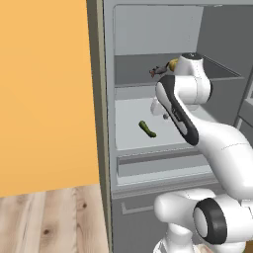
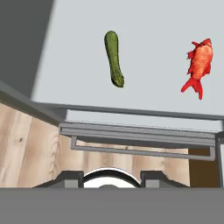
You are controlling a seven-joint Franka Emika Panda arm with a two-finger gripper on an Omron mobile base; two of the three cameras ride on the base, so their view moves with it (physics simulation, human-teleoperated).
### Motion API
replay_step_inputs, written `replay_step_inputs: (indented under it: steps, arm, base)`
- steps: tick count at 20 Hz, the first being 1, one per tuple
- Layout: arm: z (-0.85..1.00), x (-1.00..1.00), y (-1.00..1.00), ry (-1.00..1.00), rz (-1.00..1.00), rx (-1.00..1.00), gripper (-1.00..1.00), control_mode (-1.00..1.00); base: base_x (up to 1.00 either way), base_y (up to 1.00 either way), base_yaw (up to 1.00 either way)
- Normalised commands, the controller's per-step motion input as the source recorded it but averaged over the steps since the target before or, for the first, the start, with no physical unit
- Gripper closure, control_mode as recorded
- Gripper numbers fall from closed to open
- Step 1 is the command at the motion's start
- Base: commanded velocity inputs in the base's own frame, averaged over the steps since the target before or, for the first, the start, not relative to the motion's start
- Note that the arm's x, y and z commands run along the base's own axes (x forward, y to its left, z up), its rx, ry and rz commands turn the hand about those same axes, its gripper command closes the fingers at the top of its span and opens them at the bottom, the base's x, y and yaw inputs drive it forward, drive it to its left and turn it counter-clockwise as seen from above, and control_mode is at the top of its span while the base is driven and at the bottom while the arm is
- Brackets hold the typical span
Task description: Place one squash and one fish in each tupperware on the nearby counter, to pack two identical lunches.
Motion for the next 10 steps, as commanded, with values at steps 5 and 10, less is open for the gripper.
replay_step_inputs:
  steps: [5, 10]
  arm:
    - [0.03, -0.13, -0.03, -0.07, 0.00, 0.00, -1.00, -1.00]
    - [0.45, -0.26, -0.25, -0.21, 0.00, 0.02, -1.00, -1.00]
  base:
    - [0.00, 0.00, 0.00]
    - [0.00, 0.00, 0.00]
